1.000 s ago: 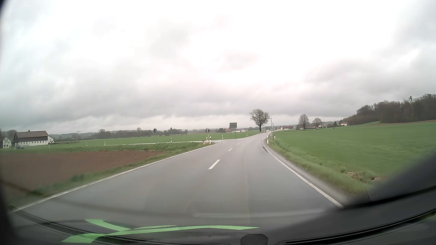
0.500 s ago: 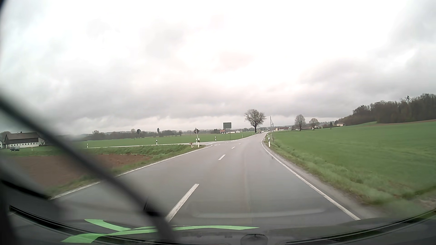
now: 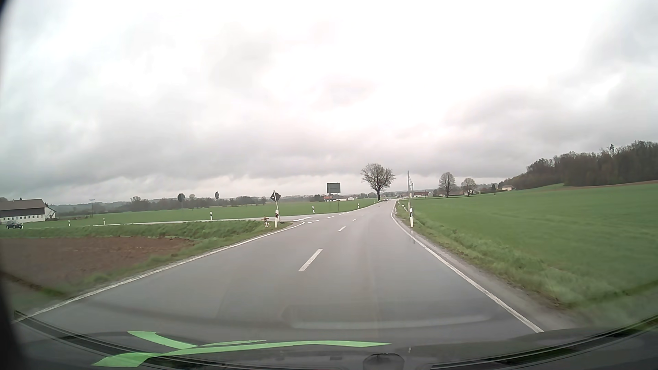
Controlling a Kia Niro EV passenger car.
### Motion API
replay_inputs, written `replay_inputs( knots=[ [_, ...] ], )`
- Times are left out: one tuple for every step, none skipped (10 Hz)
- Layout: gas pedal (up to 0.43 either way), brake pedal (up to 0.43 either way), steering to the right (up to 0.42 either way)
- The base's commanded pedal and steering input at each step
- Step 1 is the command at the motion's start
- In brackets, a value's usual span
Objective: Follow the waypoints while adhering to traffic rules and regulations
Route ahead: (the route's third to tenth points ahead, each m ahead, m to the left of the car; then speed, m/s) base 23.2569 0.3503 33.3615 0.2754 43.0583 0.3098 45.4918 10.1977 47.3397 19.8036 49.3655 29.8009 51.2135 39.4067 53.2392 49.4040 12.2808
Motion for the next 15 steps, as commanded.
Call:
replay_inputs(
  knots=[
    [0.0, 0.244, 0.015],
    [0.0, 0.244, 0.015],
    [0.0, 0.25, 0.014],
    [0.0, 0.256, 0.014],
    [0.0, 0.256, 0.015],
    [0.0, 0.262, 0.015],
    [0.0, 0.262, 0.014],
    [0.0, 0.262, 0.012],
    [0.0, 0.262, 0.009],
    [0.0, 0.262, 0.008],
    [0.0, 0.262, 0.01],
    [0.0, 0.256, 0.01],
    [0.0, 0.25, 0.01],
    [0.0, 0.226, 0.01],
    [0.0, 0.195, 0.01]
  ],
)
